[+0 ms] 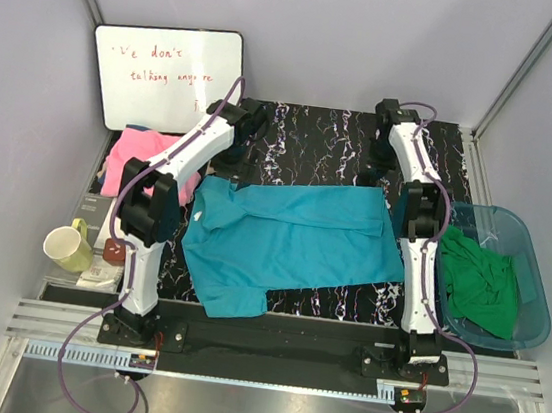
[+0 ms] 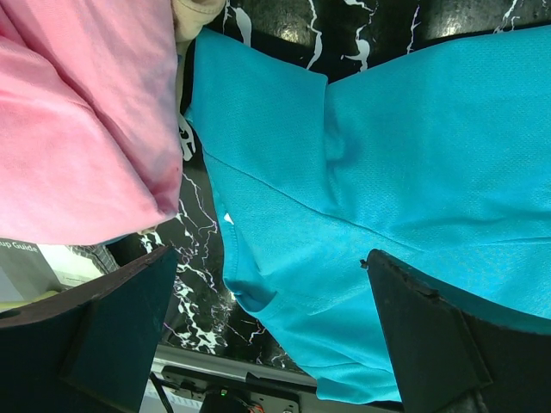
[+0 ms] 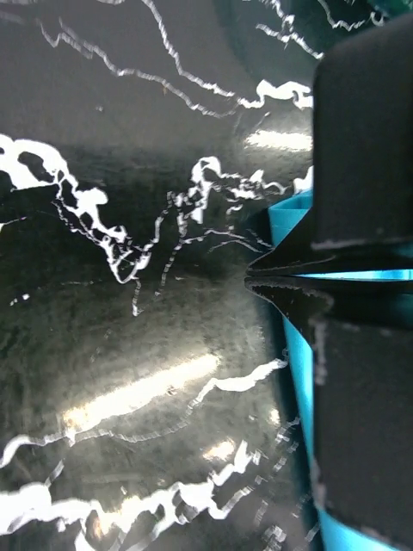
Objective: Fold and stack the t-shirts
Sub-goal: Fold the flattened tshirt in 1/3 of the way
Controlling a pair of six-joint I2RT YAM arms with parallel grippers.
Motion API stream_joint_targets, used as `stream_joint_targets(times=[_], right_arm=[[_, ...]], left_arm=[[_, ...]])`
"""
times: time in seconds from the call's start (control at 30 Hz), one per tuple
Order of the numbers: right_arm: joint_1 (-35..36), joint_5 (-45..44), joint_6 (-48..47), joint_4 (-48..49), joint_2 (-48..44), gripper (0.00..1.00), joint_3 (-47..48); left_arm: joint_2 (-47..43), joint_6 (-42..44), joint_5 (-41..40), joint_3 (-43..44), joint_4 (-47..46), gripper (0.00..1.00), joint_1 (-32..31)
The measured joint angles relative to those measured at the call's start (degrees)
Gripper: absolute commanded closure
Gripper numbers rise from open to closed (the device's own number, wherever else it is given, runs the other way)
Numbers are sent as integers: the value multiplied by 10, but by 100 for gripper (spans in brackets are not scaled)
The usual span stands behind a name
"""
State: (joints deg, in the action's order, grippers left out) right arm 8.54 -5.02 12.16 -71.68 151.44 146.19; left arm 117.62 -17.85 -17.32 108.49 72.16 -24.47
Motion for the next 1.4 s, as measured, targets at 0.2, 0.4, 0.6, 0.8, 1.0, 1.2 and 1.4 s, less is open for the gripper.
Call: stream_joint_targets(times=[0.2,0.4,0.6,0.8,1.0,1.2,1.4], right_arm=[[4,7,-5,10,-78,100,-56],[12,30,-15,29,-198,100,-152],[35,74,-27,52,-241,100,-280],[85,93,-28,62,-231,100,-335],[106,106,-27,76,-190,100,-314],[104,101,-20,63,-126,100,-259],[103,38,-21,37,-60,100,-134]], left_arm=[[0,0,3,-4,2,1,0],[0,3,5,-4,2,1,0],[0,10,6,-2,2,1,0],[0,11,10,1,2,1,0],[0,11,18,1,2,1,0],[0,11,19,-9,3,1,0],[0,11,19,-11,2,1,0]])
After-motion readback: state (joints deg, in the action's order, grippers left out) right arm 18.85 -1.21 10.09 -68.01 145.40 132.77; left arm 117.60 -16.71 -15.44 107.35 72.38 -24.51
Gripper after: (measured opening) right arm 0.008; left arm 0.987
